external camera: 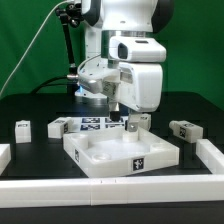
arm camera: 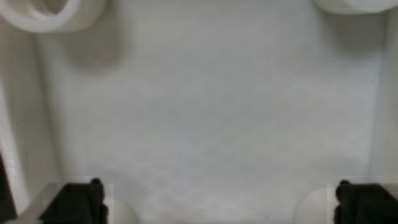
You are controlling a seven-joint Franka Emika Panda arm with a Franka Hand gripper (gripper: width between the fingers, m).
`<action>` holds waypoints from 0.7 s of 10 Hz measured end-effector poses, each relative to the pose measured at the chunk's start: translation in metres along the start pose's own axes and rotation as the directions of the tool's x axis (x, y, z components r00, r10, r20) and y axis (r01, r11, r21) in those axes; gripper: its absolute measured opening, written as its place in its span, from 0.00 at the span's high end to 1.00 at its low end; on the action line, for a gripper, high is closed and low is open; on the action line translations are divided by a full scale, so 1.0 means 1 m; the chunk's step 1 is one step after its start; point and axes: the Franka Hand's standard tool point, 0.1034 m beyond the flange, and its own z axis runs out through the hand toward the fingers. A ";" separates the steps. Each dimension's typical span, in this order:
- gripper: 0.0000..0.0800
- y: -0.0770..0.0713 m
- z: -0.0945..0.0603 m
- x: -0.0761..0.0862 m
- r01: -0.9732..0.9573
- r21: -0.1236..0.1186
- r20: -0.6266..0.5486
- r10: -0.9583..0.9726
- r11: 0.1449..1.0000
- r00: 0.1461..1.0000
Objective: Assemble one leg
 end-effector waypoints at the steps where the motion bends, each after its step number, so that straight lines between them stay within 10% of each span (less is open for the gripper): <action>1: 0.19 0.000 0.000 0.000 0.001 0.000 0.000 -0.001 1.000 1.000; 5: 0.19 -0.005 0.000 0.001 0.024 0.041 -0.001 -0.024 0.999 1.000; 7: 0.19 -0.043 0.013 -0.007 0.031 0.077 -0.025 -0.029 0.997 0.999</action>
Offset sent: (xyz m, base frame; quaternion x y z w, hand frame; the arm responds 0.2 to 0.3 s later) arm 0.0110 0.0045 0.0097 0.0855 -0.0304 -0.0142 0.9958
